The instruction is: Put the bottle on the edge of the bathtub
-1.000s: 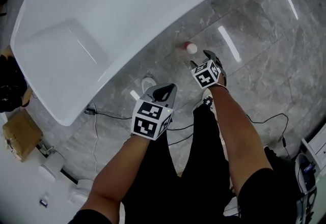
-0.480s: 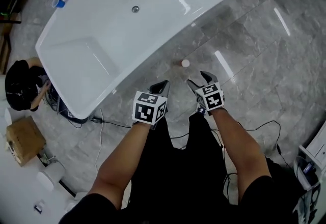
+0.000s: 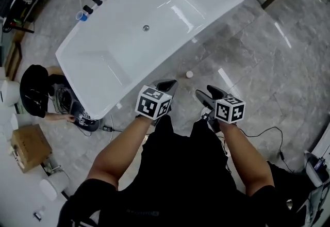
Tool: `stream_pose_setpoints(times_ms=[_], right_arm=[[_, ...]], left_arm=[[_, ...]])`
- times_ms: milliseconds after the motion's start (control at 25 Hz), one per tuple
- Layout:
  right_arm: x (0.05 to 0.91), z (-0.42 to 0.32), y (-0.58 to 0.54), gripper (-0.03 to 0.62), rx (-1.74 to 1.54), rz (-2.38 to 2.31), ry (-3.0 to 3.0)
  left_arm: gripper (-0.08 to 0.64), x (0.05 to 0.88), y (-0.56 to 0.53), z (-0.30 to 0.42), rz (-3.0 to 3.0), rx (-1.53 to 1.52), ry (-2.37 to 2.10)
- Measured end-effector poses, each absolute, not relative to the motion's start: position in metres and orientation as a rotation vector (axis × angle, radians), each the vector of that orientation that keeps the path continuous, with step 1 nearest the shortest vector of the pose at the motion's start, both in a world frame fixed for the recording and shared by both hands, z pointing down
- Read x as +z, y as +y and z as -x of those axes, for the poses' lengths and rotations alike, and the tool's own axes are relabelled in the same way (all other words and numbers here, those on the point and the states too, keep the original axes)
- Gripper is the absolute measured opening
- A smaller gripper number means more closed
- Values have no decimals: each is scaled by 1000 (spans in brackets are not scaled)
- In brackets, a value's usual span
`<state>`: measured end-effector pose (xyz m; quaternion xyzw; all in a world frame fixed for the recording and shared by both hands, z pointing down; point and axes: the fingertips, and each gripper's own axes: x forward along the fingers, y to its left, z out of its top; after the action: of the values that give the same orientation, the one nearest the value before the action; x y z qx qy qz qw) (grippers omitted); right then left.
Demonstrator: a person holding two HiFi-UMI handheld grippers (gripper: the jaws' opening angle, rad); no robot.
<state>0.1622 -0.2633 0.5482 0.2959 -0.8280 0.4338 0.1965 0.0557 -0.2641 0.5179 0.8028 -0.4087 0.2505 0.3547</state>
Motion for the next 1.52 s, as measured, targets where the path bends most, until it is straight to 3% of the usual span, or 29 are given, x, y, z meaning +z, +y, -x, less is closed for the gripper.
stream_pose_setpoints(times_ms=[280, 320, 360, 400, 520, 800, 1520], right_arm=[[454, -174, -244, 275, 1215, -918, -2463], [442, -178, -243, 240, 1189, -945, -2478], [430, -182, -241, 142, 1157, -971, -2488], [419, -185, -240, 84, 1123, -992, -2500], [389, -186, -240, 41, 1043, -1029, -2555], [339, -181, -252, 35, 912, -1063, -2672], [340, -137, -224, 35, 866, -1323, -2629]], left_arm=[[17, 447, -238, -59, -2178, 579, -981], [17, 435, -237, -60, -2196, 556, -989], [17, 423, -238, -61, -2212, 530, -1001], [17, 411, -238, -61, -2226, 504, -1013], [17, 385, -237, -60, -2271, 464, -1028], [17, 358, -241, -57, -2344, 471, -1041], [17, 367, -227, -17, -2471, 556, -843]])
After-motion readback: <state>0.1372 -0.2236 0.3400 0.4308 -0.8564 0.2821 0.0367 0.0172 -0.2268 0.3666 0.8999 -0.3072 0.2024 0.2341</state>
